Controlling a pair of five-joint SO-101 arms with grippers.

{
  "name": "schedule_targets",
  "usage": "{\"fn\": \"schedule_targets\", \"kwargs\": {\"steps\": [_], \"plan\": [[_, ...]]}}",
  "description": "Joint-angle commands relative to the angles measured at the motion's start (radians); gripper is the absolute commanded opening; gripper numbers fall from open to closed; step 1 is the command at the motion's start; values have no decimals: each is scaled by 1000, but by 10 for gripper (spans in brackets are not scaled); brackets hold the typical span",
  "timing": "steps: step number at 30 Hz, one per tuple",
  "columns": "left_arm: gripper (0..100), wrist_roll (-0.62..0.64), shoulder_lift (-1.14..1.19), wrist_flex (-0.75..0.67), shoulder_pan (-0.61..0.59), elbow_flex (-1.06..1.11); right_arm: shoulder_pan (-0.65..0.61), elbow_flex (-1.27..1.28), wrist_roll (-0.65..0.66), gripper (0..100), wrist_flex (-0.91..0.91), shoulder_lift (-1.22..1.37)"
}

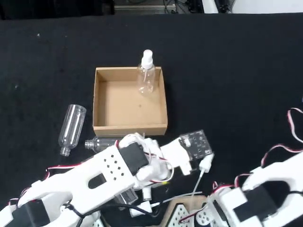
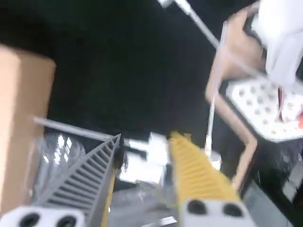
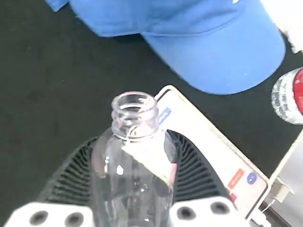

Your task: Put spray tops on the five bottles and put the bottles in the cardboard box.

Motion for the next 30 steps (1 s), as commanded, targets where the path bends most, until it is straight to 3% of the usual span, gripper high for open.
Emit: {"fn": "schedule_targets", "kwargs": {"steps": [1, 7, 21, 30], "plan": [[187, -12, 18, -153, 21, -2, 37, -176, 8, 11, 55, 53], [173, 89, 224, -370, 24, -59, 37, -375, 9, 11, 209, 147], [174, 341, 677, -373, 53, -541, 31, -389, 8, 10, 227, 156], [174, 549, 873, -371, 64, -668, 38, -387, 8, 10, 229, 153]]}}
